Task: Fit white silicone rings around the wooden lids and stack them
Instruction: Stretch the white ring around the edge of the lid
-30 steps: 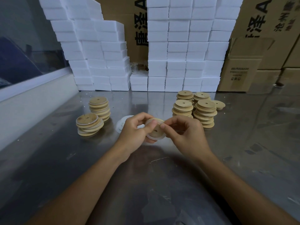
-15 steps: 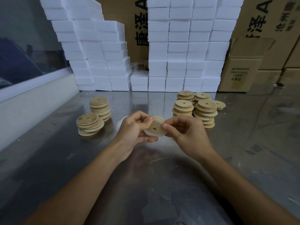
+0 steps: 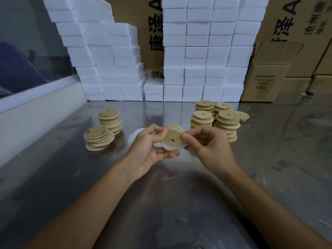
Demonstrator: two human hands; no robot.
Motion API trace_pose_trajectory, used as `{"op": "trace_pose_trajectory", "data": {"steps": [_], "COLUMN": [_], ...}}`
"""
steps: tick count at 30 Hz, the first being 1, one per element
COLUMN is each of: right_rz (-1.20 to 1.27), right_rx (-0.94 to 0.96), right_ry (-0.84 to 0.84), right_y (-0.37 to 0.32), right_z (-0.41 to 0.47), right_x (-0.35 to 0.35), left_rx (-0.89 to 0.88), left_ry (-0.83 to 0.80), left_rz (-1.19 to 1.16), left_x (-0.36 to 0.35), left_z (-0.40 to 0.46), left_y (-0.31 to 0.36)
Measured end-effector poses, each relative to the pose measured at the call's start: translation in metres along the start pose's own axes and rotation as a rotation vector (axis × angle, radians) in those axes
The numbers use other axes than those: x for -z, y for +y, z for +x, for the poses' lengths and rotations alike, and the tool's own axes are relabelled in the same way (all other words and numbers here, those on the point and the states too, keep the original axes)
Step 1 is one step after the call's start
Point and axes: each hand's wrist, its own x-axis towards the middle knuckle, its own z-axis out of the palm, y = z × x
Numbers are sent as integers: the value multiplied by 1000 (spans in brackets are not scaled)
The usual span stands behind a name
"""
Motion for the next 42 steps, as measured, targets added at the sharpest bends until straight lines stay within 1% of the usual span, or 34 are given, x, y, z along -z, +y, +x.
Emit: {"op": "trace_pose_trajectory", "data": {"steps": [8, 12, 14, 15, 17, 19, 21, 22, 24, 27, 29, 31, 33, 36, 42], "right_rz": [145, 131, 104, 74, -40, -210, -349, -394, -453, -456, -400, -324, -262, -197, 44], "right_rx": [-85, -42, -17, -6, 23, 81, 162, 203, 268, 303, 262, 183, 117, 69, -39], "right_ry": [15, 70, 80, 78, 80, 98, 93, 80, 51, 52, 75, 81, 73, 71, 51], "right_y": [0, -1, -1, 0, 3, 6, 7, 7, 8, 9, 9, 10, 11, 10, 7], "right_z": [-1, 0, 1, 0, 0, 0, -1, -2, -5, -6, -5, -5, -5, -3, 1], "right_x": [-3, -3, -2, -1, -1, 0, 2, 2, 0, -4, -5, -6, -7, -7, -4], "left_rx": [17, 18, 26, 17, -41, -167, -357, -440, -543, -593, -601, -596, -564, -491, -419], "left_ry": [-22, -35, -33, -28, 5, 68, 115, 114, 96, 136, 174, 203, 220, 239, 222], "left_rz": [-116, -166, -154, -98, 135, 432, 661, 726, 767, 713, 640, 609, 556, 461, 359], "left_x": [-4, -9, -10, -10, -7, -2, 1, 1, -2, -8, -9, -9, -9, -10, -12], "left_z": [0, 0, -1, -1, -1, 0, 2, 3, 3, 2, 1, 1, 1, 0, 0], "left_y": [0, -1, -2, -1, -1, -3, -5, -6, -9, -11, -10, -8, -7, -7, -4]}}
